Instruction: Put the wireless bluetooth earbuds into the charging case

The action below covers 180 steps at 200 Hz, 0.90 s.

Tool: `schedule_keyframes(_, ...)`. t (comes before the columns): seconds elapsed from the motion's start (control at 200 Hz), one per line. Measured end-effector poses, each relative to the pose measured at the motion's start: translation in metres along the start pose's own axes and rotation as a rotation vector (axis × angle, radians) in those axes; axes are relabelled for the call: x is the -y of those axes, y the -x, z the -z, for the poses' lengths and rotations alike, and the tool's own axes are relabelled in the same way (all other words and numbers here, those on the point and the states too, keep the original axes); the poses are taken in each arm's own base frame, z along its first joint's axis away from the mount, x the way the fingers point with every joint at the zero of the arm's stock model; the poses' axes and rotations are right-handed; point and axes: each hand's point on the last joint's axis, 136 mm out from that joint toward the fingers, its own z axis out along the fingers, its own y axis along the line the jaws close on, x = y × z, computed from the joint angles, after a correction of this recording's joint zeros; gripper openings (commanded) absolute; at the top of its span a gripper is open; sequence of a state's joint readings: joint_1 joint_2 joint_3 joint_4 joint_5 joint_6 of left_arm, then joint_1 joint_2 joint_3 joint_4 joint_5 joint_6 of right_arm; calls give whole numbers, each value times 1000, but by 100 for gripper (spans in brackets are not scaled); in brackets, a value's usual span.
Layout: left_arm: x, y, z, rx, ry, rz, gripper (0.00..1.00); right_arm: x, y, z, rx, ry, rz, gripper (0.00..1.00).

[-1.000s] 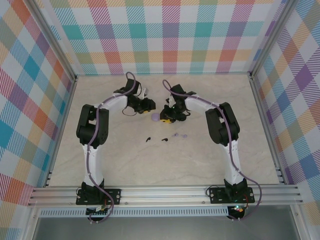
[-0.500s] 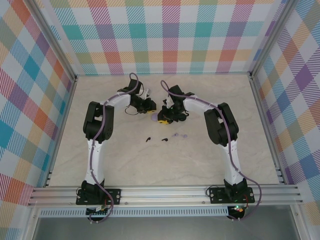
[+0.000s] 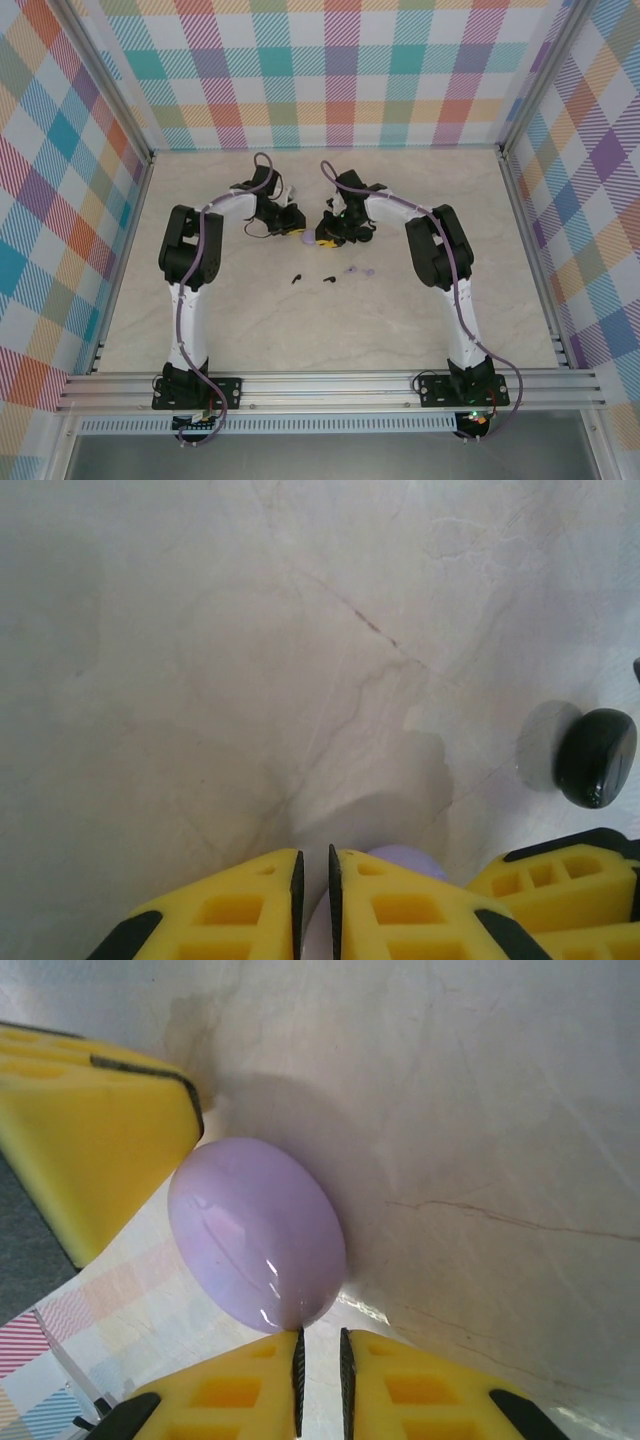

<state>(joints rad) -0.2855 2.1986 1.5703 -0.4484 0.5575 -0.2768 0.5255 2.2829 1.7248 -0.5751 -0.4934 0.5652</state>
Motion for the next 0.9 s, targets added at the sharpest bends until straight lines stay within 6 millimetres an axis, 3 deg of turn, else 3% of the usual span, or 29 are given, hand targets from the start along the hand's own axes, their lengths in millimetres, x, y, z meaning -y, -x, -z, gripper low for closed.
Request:
schedule_keyframes(0.355, -10, -28, 18, 2, 60, 52, 18, 3, 6, 2, 23, -39, 4, 22)
schedule_keyframes(0.585, -11, -24, 36, 58, 113, 47, 27, 8, 5, 4, 28, -63, 35, 28)
schedule_keyframes(0.77, -2, -30, 57, 108, 103, 66, 34, -1, 6, 23, 46, -33, 95, 36)
schedule_keyframes(0.9, 1, -38, 60, 141, 62, 121, 41, -9, 9, 35, 49, 20, 137, 39)
